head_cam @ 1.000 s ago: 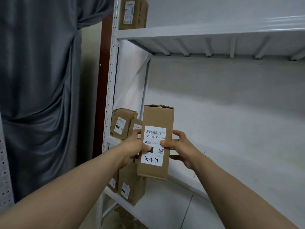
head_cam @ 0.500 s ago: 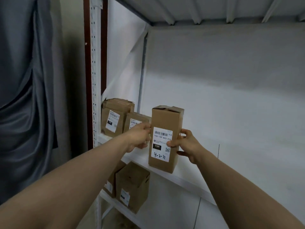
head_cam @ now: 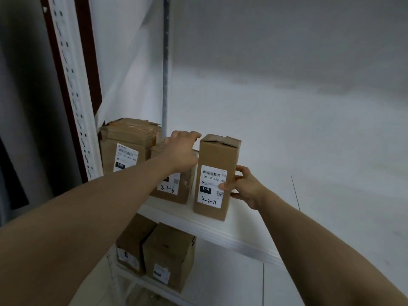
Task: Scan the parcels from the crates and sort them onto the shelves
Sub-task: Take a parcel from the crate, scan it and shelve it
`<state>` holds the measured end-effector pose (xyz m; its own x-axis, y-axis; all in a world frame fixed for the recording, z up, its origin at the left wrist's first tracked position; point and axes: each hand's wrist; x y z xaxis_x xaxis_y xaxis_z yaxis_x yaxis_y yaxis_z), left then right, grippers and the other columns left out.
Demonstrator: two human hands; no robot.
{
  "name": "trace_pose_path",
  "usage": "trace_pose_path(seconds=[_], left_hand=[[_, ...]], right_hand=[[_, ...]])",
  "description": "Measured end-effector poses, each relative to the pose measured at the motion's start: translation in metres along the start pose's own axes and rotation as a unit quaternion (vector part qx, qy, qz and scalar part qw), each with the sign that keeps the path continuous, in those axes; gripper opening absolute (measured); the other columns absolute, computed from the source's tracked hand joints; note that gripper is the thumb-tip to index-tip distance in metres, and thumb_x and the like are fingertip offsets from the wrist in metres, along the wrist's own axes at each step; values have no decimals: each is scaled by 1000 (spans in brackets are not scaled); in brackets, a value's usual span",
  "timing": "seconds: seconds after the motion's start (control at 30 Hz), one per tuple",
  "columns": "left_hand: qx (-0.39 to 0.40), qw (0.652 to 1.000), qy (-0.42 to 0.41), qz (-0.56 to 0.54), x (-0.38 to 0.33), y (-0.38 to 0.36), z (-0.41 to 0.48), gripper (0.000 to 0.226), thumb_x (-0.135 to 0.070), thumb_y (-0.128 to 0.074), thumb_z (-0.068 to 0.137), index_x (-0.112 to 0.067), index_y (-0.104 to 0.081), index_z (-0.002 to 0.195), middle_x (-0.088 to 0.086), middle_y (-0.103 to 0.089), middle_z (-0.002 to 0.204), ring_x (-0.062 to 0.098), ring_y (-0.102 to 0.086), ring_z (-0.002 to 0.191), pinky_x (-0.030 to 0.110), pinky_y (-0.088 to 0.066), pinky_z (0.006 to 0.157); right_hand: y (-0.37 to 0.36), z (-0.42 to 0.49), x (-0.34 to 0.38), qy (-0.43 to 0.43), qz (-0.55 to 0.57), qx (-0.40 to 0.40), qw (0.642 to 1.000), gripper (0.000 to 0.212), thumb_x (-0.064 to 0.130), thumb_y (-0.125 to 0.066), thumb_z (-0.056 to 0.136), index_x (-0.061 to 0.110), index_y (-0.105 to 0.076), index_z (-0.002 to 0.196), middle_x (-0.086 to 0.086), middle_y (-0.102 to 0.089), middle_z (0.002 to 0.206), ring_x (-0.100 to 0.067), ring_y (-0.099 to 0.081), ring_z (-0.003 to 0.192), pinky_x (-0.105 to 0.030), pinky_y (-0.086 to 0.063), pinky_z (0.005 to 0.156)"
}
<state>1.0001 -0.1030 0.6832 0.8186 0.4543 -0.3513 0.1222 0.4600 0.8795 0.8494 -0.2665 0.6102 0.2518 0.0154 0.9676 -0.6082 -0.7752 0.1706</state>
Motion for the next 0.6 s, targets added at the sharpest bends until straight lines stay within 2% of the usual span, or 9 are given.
trace_pose_path(seconds=[0.07, 0.17, 0.37, 0.47, 0.53, 0.6], left_hand=[[15, 999, -2, 29, 7, 2, 8, 76, -17, -62, 85, -24, -34, 155, 5, -45, 151, 29, -26, 145, 49, -20, 115], [46, 998, 12, 43, 20, -1, 17, 83, -17, -64, 82, -21, -28, 156, 7, -48, 149, 30, -27, 145, 50, -17, 117], [64, 997, 44, 4, 43, -11, 21, 84, -15, -60, 81, -21, -23, 156, 5, -64, 125, 33, -35, 138, 55, -15, 117], [31, 999, 35, 7, 36, -11, 14, 80, -10, -59, 81, -20, -28, 154, 4, -63, 123, 34, -35, 137, 54, -17, 118], [-28, 999, 28, 8, 25, -8, 7, 76, -10, -62, 77, -19, -37, 148, 7, -58, 128, 34, -40, 131, 51, -26, 112], [-94, 995, 16, -7, 15, -9, 0, 66, -8, -61, 75, -19, -45, 138, 6, -57, 123, 31, -47, 122, 50, -32, 108]], right_hand=[[-6, 11, -3, -8, 10, 4, 1000, 90, -6, -83, 74, 23, -33, 143, -9, -69, 122, -27, -67, 112, -47, -54, 98], [-11, 22, -2, -18, 3, 18, 1000, 90, -5, -83, 75, 27, -32, 142, -7, -74, 115, -25, -68, 111, -50, -50, 104], [-13, 24, 1, -41, -29, 31, 998, 96, -1, -84, 76, 29, -26, 147, -4, -74, 115, -22, -66, 113, -42, -54, 95], [-11, 18, -1, -47, -40, 35, 998, 111, 1, -85, 76, 27, -15, 157, -2, -69, 120, -23, -60, 120, -45, -50, 104], [-6, 11, -2, -54, -46, 27, 997, 116, 3, -86, 75, 26, -9, 160, -6, -56, 137, -25, -52, 123, -45, -48, 106], [4, 1, -3, -62, -52, 13, 997, 116, 5, -87, 75, 27, -11, 160, -12, -46, 150, -28, -49, 128, -42, -52, 101]])
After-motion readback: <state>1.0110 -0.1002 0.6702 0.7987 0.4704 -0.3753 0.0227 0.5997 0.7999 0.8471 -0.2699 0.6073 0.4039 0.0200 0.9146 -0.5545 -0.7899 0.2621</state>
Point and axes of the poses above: each hand's wrist, its own z-axis towards the middle knuckle, its own y-axis out of the back of the hand, x = y × z
